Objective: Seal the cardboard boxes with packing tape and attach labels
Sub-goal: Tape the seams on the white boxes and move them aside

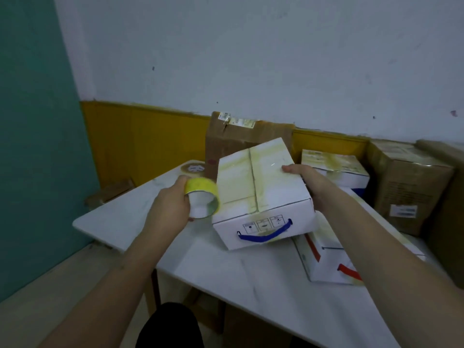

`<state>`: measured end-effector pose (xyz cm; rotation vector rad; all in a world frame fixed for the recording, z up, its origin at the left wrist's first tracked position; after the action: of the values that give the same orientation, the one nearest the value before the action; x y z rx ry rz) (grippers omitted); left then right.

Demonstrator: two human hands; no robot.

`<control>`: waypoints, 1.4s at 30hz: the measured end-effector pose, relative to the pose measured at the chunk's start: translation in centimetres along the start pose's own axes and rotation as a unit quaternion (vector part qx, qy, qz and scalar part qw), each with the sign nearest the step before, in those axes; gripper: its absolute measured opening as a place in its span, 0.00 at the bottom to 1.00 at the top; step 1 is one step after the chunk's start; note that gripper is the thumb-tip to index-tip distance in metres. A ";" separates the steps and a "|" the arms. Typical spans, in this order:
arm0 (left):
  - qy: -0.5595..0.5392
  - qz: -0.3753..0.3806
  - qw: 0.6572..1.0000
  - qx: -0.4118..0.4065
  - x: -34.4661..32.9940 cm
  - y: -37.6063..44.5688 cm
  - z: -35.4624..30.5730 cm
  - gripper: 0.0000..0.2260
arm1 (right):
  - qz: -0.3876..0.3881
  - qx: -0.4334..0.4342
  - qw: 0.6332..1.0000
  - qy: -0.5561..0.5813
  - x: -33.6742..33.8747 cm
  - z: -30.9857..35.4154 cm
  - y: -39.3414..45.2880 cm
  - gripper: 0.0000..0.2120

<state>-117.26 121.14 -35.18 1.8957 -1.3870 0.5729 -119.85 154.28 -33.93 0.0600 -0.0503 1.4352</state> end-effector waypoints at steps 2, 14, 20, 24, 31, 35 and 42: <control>0.063 -0.029 0.998 -0.008 0.6 0.1 1.7 0.19 | -0.008 0.015 0.999 0.032 -0.1 0.3 -0.2 0.38; -0.396 0.076 0.878 0.257 -2.0 2.2 6.6 0.12 | 0.026 0.026 0.989 0.141 -5.0 0.2 -1.9 0.18; -0.653 0.238 0.647 0.313 -7.7 0.5 5.8 0.21 | 0.021 -0.045 0.990 0.134 -7.8 -2.6 -1.1 0.16; -0.642 0.210 0.664 0.320 -8.5 0.7 7.3 0.23 | -0.002 -0.044 0.995 -0.093 -7.8 -3.4 0.4 0.21; -0.497 0.175 0.802 0.282 -8.8 1.1 8.0 0.19 | 0.151 0.113 0.809 -0.556 -14.6 -2.7 0.7 0.38; -0.211 0.112 0.955 0.177 -6.5 1.9 9.8 0.35 | 0.204 0.136 0.748 -0.617 -17.5 -4.4 0.0 0.42; -0.149 0.002 0.986 -0.071 -2.6 0.8 10.0 0.30 | 0.196 0.131 0.735 -0.636 -17.5 -4.7 0.4 0.39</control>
<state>-119.37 115.08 -43.30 1.9172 -1.5732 0.1894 -122.66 137.34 -39.87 1.3425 -1.0462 1.5555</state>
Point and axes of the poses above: each hand's wrist, its own y-axis towards the middle knuckle, its own x-axis out of the back of the hand, z = x × y, the point moved 5 cm from there along y, towards the middle knuckle, and after that the axes turned 13 degrees about x, right-handed, at the moved point
